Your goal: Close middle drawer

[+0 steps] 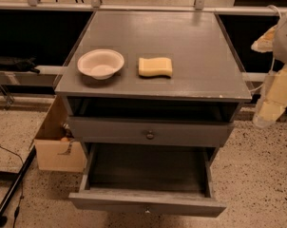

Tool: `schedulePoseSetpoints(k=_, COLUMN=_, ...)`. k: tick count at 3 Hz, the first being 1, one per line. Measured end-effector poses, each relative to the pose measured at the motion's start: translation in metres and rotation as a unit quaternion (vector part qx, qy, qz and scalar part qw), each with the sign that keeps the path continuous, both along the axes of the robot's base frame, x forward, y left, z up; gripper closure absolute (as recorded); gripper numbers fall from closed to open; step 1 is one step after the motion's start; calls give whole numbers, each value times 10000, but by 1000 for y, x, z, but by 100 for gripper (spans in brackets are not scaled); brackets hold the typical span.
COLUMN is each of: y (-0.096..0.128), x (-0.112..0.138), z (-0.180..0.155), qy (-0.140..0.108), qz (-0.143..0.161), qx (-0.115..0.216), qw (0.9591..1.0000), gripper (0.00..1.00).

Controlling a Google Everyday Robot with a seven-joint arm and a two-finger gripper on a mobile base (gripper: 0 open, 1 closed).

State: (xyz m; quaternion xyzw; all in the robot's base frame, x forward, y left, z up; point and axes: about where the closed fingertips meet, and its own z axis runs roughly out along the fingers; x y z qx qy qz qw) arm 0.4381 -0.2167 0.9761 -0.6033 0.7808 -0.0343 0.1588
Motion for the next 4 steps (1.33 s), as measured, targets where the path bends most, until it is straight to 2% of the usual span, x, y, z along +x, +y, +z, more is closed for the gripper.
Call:
schedulePoseSetpoints(k=2, y=1, x=4, z=-2, qy=-32, qz=1, qx=248, qw=9997, gripper=0)
schedulePoseSetpoints(k=3, y=7, x=2, z=-70, qy=516, qz=-582, qx=1211, qw=9896, gripper=0)
schedulePoseSetpoints(k=4, y=29, x=-11, z=-130, qy=972, qz=-826, qx=1797, qw=9754, gripper=0)
